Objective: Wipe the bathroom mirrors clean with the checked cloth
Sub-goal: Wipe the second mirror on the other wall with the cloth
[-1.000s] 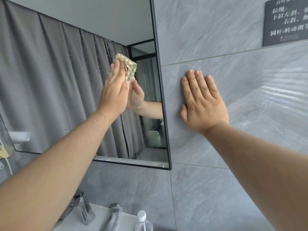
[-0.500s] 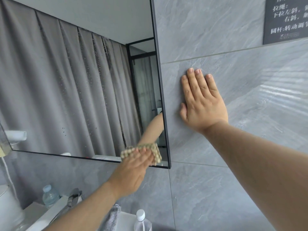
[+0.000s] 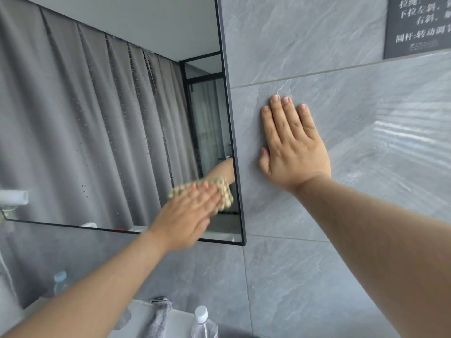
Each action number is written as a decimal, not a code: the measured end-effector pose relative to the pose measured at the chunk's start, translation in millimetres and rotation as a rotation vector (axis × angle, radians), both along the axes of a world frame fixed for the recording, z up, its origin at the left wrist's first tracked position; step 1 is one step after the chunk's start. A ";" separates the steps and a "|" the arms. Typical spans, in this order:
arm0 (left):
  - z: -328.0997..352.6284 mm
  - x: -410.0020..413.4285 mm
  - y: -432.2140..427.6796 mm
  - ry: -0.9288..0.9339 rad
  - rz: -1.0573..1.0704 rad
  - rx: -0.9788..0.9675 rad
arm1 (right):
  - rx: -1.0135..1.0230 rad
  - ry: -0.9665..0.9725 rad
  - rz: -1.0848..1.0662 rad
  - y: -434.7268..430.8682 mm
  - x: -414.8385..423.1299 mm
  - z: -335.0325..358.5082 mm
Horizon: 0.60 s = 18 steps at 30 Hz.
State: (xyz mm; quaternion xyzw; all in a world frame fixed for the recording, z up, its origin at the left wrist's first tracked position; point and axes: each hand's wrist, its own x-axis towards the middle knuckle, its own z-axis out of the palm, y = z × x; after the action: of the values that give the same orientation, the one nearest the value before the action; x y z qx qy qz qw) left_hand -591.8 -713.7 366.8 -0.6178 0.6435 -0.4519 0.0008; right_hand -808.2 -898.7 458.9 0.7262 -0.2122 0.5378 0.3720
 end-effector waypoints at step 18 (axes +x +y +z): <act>18.8 -49.2 -32.8 0.368 -0.149 -0.293 | 0.009 0.011 0.019 0.8 -1.4 -0.8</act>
State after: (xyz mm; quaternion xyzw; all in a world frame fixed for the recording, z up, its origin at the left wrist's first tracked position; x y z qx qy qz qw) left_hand -641.0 -746.5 385.6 -0.6340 0.6044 -0.4190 -0.2392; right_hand -809.6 -897.9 458.1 0.7327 -0.2056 0.5366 0.3647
